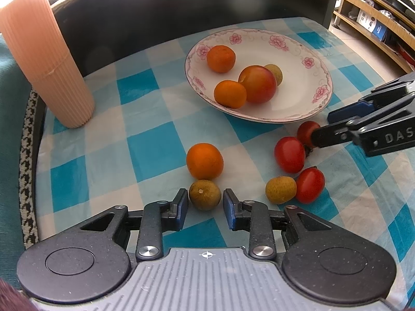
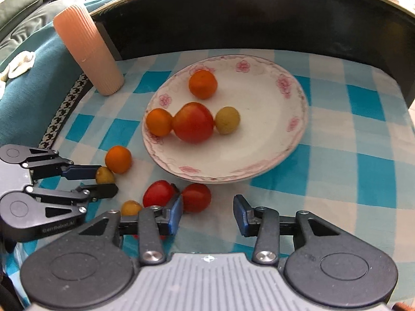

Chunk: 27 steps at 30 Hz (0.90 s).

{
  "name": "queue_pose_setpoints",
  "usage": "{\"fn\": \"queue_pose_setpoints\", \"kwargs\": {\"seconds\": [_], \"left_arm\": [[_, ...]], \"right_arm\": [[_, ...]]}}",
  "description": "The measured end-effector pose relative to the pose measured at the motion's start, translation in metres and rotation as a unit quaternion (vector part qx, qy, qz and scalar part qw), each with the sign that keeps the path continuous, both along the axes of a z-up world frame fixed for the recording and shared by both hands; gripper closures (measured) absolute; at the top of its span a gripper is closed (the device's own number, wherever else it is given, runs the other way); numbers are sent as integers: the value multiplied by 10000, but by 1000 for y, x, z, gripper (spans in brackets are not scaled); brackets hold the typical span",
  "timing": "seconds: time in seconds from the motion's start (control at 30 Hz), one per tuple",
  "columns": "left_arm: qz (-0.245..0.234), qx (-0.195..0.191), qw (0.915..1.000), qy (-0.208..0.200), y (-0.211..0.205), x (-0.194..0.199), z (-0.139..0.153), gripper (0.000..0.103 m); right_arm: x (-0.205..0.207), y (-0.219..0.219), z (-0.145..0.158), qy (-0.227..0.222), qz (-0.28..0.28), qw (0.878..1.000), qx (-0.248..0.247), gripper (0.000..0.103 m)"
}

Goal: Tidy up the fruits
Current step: 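Move right gripper to red cherry tomato while left gripper moves to small brown fruit, then close right gripper on red cherry tomato while left gripper closes on brown fruit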

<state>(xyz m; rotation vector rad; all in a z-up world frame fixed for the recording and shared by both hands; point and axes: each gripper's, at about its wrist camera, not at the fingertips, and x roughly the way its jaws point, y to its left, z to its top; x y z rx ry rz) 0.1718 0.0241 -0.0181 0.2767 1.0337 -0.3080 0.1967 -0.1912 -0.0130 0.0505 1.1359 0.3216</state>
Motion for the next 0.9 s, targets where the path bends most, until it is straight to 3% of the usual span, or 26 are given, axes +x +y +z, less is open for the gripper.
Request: {"fn": "queue_pose_setpoints", "kwargs": {"seconds": [0.27, 0.43, 0.5, 0.9], "left_arm": [[18, -30, 10000, -1, 2, 1, 0, 61], [42, -23, 10000, -1, 2, 1, 0, 61], [43, -10, 10000, -7, 1, 1, 0, 61], [-6, 50, 10000, -32, -1, -6, 1, 65]], "right_arm": [[7, -5, -9, 248, -371, 9977, 507, 48], [11, -11, -12, 330, -654, 9948, 711, 55], [10, -8, -11, 295, -566, 9957, 665, 59], [-25, -2, 2, 55, -146, 9994, -321, 59]]}}
